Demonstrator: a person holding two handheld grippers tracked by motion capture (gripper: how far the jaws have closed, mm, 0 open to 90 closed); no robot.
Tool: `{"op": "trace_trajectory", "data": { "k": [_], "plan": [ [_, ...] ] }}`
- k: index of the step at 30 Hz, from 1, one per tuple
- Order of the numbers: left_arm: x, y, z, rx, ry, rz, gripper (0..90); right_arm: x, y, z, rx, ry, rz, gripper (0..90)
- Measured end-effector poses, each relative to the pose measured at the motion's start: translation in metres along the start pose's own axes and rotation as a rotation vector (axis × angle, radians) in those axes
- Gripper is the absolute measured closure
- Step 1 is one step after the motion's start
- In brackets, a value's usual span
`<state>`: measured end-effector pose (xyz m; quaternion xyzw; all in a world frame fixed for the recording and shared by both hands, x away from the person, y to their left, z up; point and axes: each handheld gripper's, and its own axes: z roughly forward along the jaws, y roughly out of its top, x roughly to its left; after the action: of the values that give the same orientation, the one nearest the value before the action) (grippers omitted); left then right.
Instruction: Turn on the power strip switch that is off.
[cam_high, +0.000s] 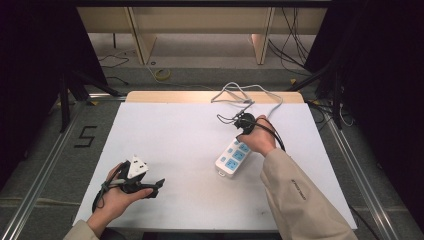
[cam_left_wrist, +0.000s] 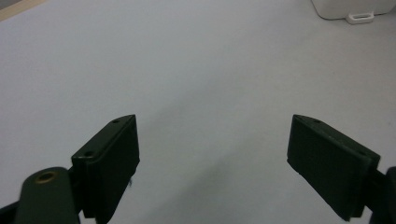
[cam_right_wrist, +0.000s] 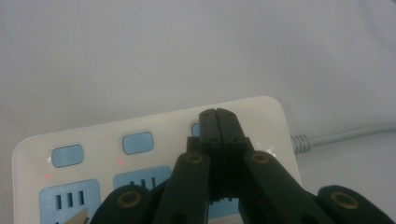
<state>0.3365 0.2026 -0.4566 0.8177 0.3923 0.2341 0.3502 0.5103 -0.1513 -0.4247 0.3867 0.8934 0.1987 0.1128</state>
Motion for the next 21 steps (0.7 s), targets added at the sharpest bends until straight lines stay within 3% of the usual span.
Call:
{"op": "trace_trajectory", "data": {
  "k": [21],
  "plan": [
    [0.0,0.0,0.0,0.001,0.002,-0.002,16.5,-0.008,-0.017,-0.017,-0.033,-0.007,0.013,90.0]
  ]
}}
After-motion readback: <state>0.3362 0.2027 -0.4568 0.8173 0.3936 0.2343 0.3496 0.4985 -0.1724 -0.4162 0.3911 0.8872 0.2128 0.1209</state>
